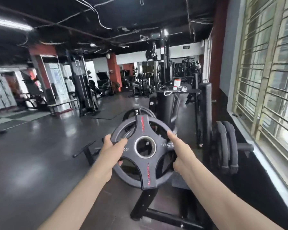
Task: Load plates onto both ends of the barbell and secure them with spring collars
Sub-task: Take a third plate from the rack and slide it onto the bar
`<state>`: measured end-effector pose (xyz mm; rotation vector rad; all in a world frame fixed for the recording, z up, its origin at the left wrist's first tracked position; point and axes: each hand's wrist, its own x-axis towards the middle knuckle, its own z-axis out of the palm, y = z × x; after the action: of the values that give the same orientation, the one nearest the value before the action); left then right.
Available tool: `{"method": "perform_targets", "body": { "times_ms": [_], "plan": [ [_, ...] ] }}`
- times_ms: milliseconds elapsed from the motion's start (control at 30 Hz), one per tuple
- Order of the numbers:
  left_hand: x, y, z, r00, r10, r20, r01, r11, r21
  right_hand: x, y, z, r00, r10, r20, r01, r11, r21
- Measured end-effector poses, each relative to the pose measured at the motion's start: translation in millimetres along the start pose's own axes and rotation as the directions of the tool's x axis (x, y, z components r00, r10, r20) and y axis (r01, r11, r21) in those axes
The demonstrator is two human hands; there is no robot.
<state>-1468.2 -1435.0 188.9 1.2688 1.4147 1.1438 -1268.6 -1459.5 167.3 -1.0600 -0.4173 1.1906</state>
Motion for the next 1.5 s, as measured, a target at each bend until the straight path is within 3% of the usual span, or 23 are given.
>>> {"method": "perform_targets", "body": {
  "times_ms": [100,267,400,633,867,1200,1500],
  "plan": [
    [0,-9,-48,0.997,-0.070,-0.029,0.070,0.998,0.003,-18,26,33,0.998,0.050,0.043,-0.051,0.999,0.018],
    [11,-35,-93,0.976,-0.200,-0.083,0.188,0.973,-0.137,-27,57,68,0.995,0.036,0.088,-0.032,0.999,-0.042],
    [23,-44,-105,0.928,-0.372,0.001,0.360,0.898,-0.252,-26,73,81,0.997,0.009,0.082,-0.003,0.997,-0.075],
    [50,-54,-101,0.838,-0.541,0.074,0.541,0.804,-0.246,-10,86,87,0.998,-0.025,0.065,0.035,0.989,-0.147],
    [83,-80,-108,0.832,-0.523,0.184,0.554,0.773,-0.309,-3,115,100,0.976,-0.197,0.097,0.217,0.930,-0.297],
    [110,-84,-93,0.870,-0.464,0.170,0.492,0.787,-0.372,-1,135,93,0.888,-0.422,0.181,0.457,0.771,-0.443],
    [163,-58,-54,0.917,-0.351,0.191,0.394,0.874,-0.285,61,114,79,0.889,-0.392,0.237,0.454,0.687,-0.567]
  ]
}}
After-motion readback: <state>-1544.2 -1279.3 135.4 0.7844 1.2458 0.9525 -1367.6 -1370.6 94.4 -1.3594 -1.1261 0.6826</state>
